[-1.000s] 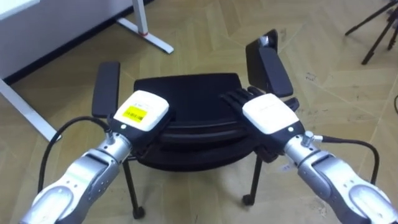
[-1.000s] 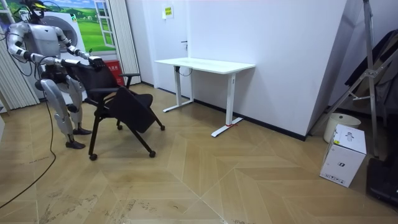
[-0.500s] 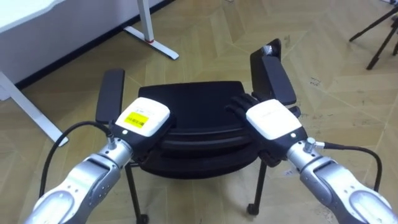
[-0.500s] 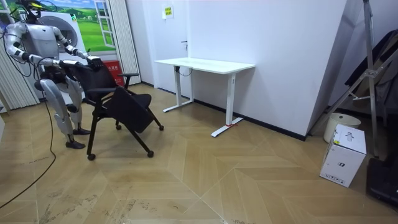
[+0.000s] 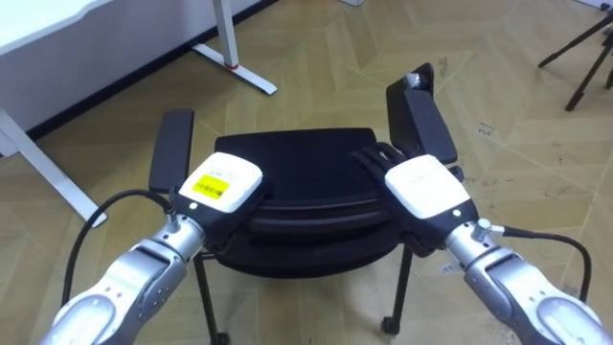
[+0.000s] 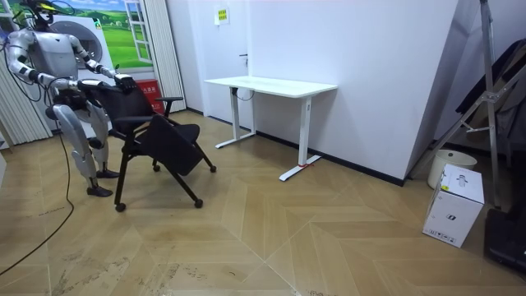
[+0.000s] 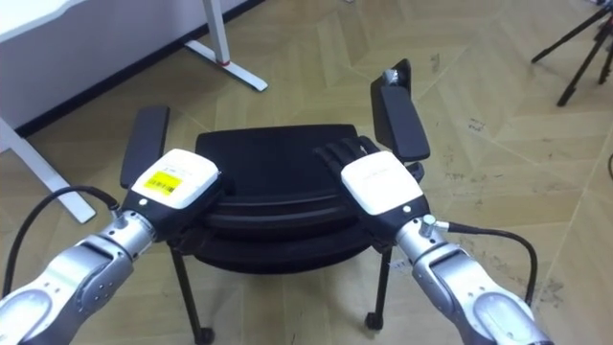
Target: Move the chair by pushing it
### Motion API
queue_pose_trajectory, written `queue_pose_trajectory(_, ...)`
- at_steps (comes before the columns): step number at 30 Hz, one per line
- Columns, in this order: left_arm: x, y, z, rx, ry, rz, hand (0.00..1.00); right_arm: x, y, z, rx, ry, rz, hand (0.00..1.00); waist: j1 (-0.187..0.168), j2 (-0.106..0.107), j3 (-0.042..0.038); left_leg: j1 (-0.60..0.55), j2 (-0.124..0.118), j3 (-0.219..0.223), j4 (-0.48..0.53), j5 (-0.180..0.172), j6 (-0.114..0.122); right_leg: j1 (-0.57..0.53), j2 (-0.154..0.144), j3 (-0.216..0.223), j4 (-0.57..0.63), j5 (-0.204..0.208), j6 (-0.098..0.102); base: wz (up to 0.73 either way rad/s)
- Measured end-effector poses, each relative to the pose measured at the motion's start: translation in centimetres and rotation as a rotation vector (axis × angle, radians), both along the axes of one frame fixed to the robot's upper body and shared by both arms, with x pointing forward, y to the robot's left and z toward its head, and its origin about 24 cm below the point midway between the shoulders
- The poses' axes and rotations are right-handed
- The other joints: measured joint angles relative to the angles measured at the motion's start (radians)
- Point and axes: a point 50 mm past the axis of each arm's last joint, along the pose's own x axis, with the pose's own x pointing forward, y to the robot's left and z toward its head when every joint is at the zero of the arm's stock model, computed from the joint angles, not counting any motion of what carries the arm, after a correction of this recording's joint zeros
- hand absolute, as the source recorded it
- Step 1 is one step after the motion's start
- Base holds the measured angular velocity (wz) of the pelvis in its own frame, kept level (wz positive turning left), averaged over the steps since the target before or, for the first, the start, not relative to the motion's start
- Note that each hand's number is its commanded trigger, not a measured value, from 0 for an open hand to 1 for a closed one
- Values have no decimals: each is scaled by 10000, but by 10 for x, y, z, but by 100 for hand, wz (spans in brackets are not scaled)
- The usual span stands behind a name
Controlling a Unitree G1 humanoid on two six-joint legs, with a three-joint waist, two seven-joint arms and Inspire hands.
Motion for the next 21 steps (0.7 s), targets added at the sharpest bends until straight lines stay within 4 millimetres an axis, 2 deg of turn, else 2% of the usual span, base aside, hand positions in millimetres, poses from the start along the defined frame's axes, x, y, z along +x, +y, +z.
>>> queue_pose_trajectory(1,0,0,0,0,1,0,100,0,0,0,0,0,0,22,0,0,0,1,0,0,0,0,0,0,0,1,0,0,0,0)
queue_pose_trajectory(2,0,0,0,1,1,1,100,0,0,0,0,0,0,53,0,0,0,0,0,0,0,0,0,0,0,0,1,0,0,0)
queue_pose_trajectory(3,0,0,0,0,1,1,100,0,0,0,9,3,-4,100,-1,1,0,-2,0,0,1,0,0,0,0,-1,0,0,0,0)
queue_pose_trajectory(21,-1,-1,-1,-62,-10,-154,100,8,2,-1,34,3,-240,100,18,-12,-4,-22,-22,-5,-12,0,0,0,-16,17,-17,-35,47,0)
